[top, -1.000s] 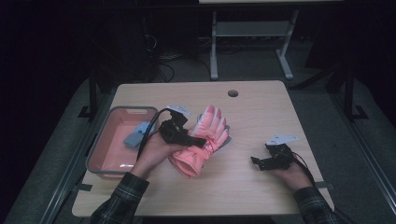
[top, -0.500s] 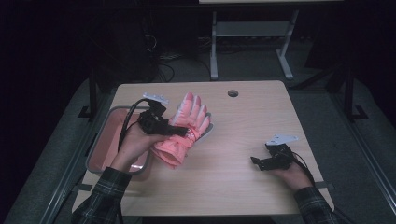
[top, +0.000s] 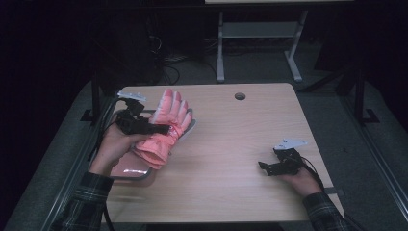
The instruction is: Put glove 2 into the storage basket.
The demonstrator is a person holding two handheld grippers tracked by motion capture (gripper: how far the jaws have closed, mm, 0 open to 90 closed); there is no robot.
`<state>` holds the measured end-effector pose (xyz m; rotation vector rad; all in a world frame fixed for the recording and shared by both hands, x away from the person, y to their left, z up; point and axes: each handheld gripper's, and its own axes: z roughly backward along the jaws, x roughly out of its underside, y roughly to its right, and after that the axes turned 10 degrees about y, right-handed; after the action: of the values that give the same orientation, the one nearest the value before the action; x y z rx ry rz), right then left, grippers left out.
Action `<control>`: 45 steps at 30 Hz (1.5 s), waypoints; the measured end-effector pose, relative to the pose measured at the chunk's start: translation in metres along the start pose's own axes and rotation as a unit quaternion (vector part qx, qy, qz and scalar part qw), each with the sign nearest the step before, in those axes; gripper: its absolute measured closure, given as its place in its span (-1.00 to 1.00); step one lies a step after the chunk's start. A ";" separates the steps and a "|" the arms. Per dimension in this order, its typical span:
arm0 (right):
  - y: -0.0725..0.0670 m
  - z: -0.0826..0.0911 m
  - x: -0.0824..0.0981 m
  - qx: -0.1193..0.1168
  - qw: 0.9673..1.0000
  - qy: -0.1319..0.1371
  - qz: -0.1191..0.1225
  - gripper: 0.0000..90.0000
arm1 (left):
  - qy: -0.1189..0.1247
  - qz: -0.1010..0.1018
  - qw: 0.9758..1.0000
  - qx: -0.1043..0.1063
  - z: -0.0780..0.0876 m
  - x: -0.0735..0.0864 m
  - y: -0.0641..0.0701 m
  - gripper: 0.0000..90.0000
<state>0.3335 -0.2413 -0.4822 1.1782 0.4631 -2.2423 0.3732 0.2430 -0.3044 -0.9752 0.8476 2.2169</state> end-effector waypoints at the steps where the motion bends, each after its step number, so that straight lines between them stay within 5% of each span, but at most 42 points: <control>1: 0.000 0.000 0.000 0.000 1.000 -0.001 0.000 -0.71 | 0.004 0.003 1.000 -0.005 0.004 0.001 -0.004 0.33; 11: 0.000 0.000 0.000 0.000 1.000 -0.001 0.001 -0.71 | 0.017 0.033 0.998 -0.047 0.034 0.015 -0.036 0.33; 22: 0.000 0.000 0.000 0.000 1.000 0.000 0.000 -0.71 | 0.014 0.060 0.993 -0.104 0.047 0.035 -0.065 0.33; 35: 0.000 0.000 0.000 0.000 1.000 -0.001 0.000 -0.71 | -0.022 0.082 0.988 -0.127 0.025 0.058 -0.088 0.31; 45: 0.000 0.000 0.000 0.000 1.000 0.000 0.000 -0.71 | -0.034 0.100 0.987 -0.118 0.007 0.078 -0.098 0.29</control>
<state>0.3335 -0.2413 -0.4822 1.1780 0.4625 -2.2424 0.3942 0.3291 -0.3930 -0.9505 0.6879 2.5536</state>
